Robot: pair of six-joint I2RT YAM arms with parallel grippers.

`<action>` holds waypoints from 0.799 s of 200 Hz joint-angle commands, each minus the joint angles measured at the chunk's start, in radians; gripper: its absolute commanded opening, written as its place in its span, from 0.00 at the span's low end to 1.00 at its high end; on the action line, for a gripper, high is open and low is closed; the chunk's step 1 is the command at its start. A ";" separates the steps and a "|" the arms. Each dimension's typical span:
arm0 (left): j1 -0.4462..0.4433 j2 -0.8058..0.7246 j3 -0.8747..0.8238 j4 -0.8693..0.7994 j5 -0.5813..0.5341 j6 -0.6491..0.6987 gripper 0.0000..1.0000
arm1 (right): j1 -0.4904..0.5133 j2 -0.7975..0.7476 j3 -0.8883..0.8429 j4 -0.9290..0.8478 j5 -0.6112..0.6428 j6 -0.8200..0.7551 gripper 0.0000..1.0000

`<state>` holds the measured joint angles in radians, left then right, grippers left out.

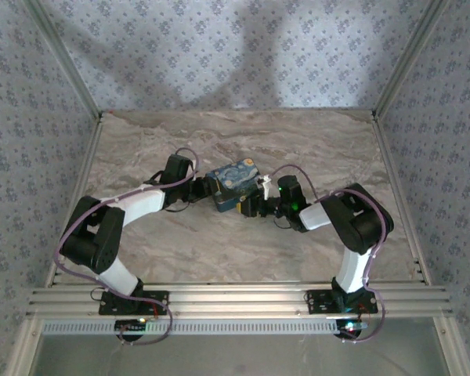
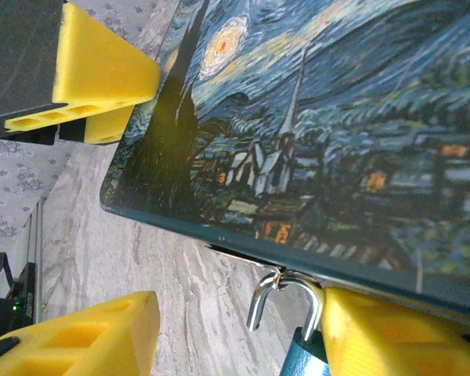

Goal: Unlock the padlock with the key

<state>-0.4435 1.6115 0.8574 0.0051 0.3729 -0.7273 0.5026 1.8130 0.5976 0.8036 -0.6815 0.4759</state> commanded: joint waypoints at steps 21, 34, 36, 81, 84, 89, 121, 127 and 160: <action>-0.019 0.007 -0.035 -0.072 -0.016 0.004 0.49 | 0.006 0.016 0.017 0.020 -0.026 0.011 0.52; -0.021 0.007 -0.035 -0.073 -0.016 0.004 0.49 | 0.007 0.016 0.015 0.016 -0.026 0.009 0.50; -0.021 0.007 -0.034 -0.073 -0.016 0.005 0.49 | 0.006 0.016 0.015 0.015 -0.026 0.009 0.49; -0.021 0.007 -0.036 -0.071 -0.017 0.003 0.49 | 0.007 0.013 0.011 0.011 -0.036 0.003 0.46; -0.020 0.007 -0.035 -0.071 -0.017 0.003 0.49 | 0.007 0.014 0.009 0.012 -0.036 0.003 0.46; -0.021 0.007 -0.036 -0.071 -0.017 0.005 0.49 | 0.007 0.014 0.007 0.015 -0.039 0.002 0.46; -0.021 0.008 -0.037 -0.071 -0.018 0.004 0.49 | 0.007 0.014 -0.002 0.028 -0.040 0.002 0.41; -0.022 0.008 -0.038 -0.071 -0.019 0.004 0.49 | 0.007 0.014 -0.003 0.027 -0.038 0.002 0.40; -0.025 0.007 -0.038 -0.070 -0.020 0.000 0.48 | 0.007 0.019 0.001 0.026 -0.020 0.003 0.36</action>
<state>-0.4519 1.6115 0.8543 0.0120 0.3721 -0.7273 0.5026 1.8187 0.5976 0.8032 -0.6910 0.4828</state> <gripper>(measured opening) 0.487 0.366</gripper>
